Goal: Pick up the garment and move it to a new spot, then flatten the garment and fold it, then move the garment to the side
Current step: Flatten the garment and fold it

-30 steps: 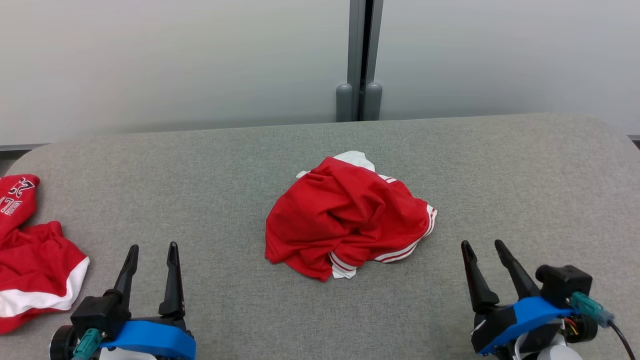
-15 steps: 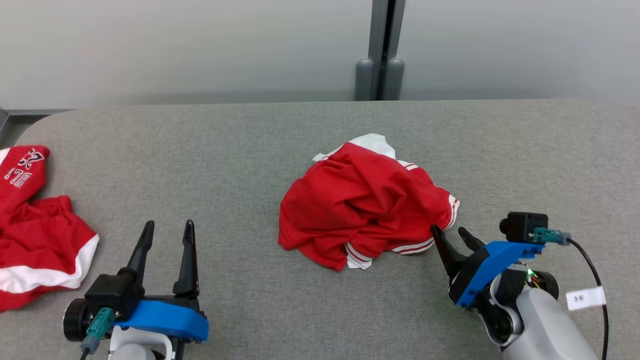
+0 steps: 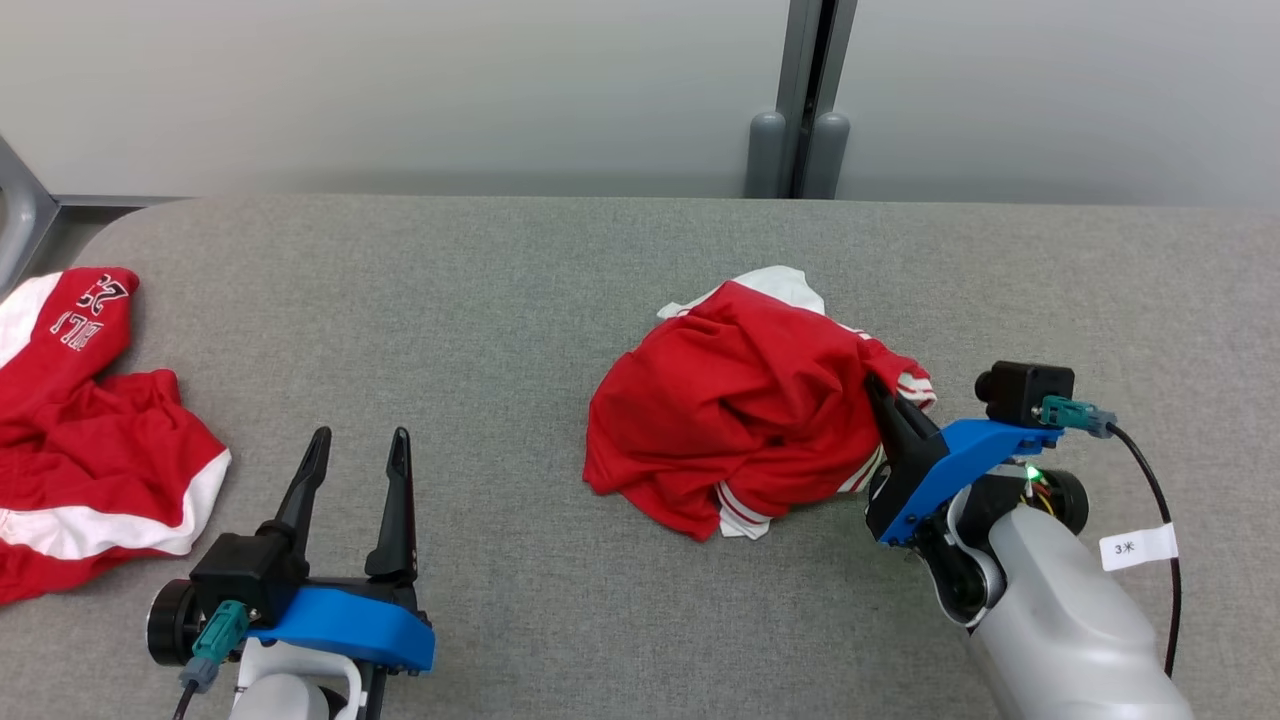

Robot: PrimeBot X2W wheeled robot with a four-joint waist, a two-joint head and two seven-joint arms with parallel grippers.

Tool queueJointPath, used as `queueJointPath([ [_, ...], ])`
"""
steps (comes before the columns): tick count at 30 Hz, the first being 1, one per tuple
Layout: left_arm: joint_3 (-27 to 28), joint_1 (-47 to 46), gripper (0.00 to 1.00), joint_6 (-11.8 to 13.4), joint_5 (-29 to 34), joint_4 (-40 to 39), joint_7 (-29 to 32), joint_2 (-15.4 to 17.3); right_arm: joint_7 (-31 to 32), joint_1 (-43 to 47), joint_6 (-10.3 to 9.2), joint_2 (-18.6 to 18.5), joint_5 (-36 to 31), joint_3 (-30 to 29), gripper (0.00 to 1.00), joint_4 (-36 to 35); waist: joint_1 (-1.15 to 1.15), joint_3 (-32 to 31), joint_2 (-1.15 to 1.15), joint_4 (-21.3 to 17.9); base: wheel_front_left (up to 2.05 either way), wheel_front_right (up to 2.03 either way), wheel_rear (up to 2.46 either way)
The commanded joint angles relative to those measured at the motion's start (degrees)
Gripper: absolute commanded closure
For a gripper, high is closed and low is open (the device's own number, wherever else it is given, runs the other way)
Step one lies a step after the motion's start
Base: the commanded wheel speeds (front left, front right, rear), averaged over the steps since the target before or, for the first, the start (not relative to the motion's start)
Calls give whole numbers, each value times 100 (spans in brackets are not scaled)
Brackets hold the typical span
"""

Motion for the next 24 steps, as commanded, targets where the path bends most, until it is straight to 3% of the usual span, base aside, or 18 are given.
queueJointPath([
  [1, 28, 0, 0, -16, 39, 22, -17, -5, -184, -100, 1, -22, -100, 71, 100, -110, 0, -58, 0, -10, 0, 0, 0],
  [5, 62, 117, 0, -29, 54, 35, -17, -24, -466, -70, 1, -22, -437, 149, 100, -662, 0, -238, 0, -68, 0, 0, 0],
  [9, 112, 245, 0, -30, 39, 1, -16, -35, -294, 212, 1, -32, -942, 61, 100, -1819, 0, -409, 0, -175, 0, 0, 0],
  [17, 197, 414, 0, -40, 35, -42, -16, -50, 1017, 1166, 1, -50, -1675, -268, 100, -5234, 0, -527, 0, -347, 0, 0, 0],
  [21, 195, 388, 0, -49, 60, -41, -17, -74, 1517, 1494, 1, -73, -1826, -351, 100, -6386, 0, -523, 0, -372, 0, 0, 0],
  [24, 198, 371, 0, -51, 69, -48, -16, -87, 1748, 1636, 1, -87, -1833, -345, 100, -6869, 0, -517, 0, -386, 0, 0, 0],
])
